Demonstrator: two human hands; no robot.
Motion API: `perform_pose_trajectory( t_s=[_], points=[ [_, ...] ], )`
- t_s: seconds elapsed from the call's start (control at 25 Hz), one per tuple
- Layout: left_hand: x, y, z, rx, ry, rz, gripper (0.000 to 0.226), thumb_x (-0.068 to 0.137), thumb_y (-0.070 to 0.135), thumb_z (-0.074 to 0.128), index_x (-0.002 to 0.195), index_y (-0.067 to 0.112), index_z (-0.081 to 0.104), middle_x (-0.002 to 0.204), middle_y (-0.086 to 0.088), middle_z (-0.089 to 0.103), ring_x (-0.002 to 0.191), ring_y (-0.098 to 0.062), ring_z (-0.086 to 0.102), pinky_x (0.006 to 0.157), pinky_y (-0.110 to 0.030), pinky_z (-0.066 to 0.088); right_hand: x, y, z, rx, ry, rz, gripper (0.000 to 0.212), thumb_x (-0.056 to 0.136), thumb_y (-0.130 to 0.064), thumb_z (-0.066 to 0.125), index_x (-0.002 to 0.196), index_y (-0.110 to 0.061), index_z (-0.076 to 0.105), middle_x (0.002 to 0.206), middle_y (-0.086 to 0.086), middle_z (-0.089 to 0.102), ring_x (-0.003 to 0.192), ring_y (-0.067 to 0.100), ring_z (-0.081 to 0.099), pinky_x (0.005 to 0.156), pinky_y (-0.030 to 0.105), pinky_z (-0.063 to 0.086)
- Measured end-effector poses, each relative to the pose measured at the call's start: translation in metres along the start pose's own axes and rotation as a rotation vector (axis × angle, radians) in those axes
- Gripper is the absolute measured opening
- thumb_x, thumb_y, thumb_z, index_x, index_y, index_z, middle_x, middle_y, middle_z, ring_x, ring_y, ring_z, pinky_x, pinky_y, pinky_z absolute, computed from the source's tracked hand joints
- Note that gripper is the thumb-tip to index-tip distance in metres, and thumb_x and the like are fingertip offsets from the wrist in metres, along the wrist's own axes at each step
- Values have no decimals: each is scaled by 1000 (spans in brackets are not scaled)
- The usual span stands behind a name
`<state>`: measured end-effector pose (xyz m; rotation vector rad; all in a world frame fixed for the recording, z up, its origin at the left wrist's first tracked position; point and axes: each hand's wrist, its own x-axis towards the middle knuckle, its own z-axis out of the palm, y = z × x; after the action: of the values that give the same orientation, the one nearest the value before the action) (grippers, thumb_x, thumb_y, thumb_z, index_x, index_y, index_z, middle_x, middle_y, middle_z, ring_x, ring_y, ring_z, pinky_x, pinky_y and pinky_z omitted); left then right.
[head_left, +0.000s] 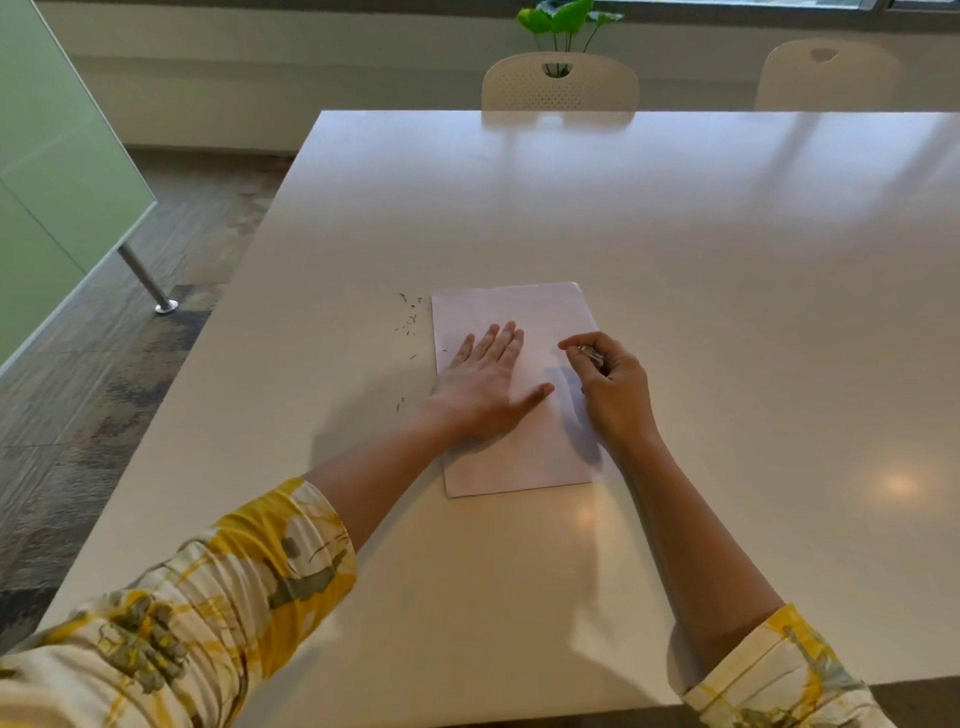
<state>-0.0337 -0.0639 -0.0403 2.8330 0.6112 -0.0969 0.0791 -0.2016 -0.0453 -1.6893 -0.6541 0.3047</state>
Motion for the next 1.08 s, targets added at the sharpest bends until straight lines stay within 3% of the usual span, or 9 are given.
perform_pose_trajectory(
  t_s=[0.36, 0.6, 0.84, 1.08],
  points=[
    [3, -70, -19, 40, 7, -193, 92, 94, 74, 13, 158, 14, -12, 165, 2, -19, 149, -11, -23, 122, -36, -14, -1, 1, 0, -6, 3, -1, 15, 97, -23, 58, 99, -24, 73, 99, -11, 72, 95, 8, 65, 90, 29, 53],
    [3, -92, -39, 168, -17, -382, 102, 87, 80, -1, 156, 7, -14, 164, -6, -22, 146, -17, -32, 119, -40, -20, 0, 3, 2, -12, 0, -7, 15, 97, -24, 57, 98, -26, 73, 96, -15, 72, 90, 2, 65, 85, 23, 51],
    [17, -59, -28, 5, -38, -196, 101, 87, 80, 2, 157, 9, -13, 165, -3, -21, 148, -14, -29, 120, -37, -19, 1, 3, 3, -32, 0, -7, 15, 97, -28, 57, 97, -28, 72, 92, -21, 70, 87, -3, 63, 77, 17, 47],
    [23, -82, -39, 59, -3, -356, 98, 90, 77, 0, 156, 6, -11, 165, -6, -18, 148, -17, -27, 120, -40, -20, 1, 3, 2, -27, 4, -11, 15, 98, -25, 57, 97, -26, 72, 92, -18, 71, 86, -2, 63, 75, 11, 44]
  ],
)
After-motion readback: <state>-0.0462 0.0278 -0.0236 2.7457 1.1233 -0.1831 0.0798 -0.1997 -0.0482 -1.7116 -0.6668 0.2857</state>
